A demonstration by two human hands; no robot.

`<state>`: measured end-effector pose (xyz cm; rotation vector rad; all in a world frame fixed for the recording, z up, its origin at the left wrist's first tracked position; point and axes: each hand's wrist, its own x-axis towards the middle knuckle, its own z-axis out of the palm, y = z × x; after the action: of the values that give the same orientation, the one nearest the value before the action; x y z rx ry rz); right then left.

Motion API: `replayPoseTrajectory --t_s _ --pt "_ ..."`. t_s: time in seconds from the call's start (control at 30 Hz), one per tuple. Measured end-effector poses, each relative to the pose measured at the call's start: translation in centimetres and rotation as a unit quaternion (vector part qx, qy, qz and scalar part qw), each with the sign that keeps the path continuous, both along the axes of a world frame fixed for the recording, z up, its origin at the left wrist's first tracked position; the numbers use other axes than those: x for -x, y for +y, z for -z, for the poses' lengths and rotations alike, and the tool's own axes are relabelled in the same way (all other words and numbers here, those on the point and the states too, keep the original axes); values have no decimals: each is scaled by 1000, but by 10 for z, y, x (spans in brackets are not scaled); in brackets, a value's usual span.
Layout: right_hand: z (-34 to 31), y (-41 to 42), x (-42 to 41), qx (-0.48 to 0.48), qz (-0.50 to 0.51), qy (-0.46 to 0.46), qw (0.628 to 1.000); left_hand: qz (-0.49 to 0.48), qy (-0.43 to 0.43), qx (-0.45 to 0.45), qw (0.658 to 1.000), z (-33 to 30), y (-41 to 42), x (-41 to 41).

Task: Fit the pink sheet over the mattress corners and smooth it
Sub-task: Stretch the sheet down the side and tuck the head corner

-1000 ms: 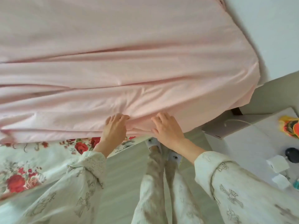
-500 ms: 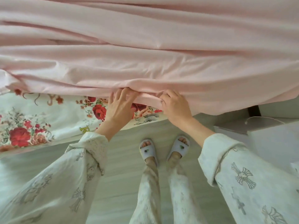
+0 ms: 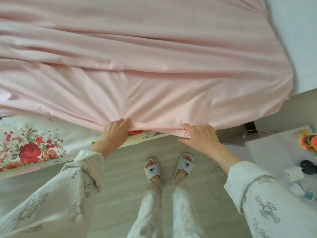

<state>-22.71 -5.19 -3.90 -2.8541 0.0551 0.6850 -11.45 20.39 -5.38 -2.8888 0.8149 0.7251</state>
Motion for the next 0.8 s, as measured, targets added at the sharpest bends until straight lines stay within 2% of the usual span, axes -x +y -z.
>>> replayPoseTrajectory --t_s 0.13,0.33,0.53,0.67,0.73,0.8 --pt "-14 2 9 26 56 72 996 19 50 -20 998 -8 -1 23" --pt "-19 -4 27 17 48 76 996 28 57 -30 998 -13 6 43" --pt "-9 -1 48 53 39 208 976 1 178 -75 981 -6 -10 77" --pt "3 -14 66 76 36 256 963 5 140 -66 988 5 -12 97" --pt "9 -17 68 77 37 240 967 -8 110 -40 993 6 -11 104" --pt "13 -10 66 33 41 203 978 -23 93 -5 995 6 -11 110"
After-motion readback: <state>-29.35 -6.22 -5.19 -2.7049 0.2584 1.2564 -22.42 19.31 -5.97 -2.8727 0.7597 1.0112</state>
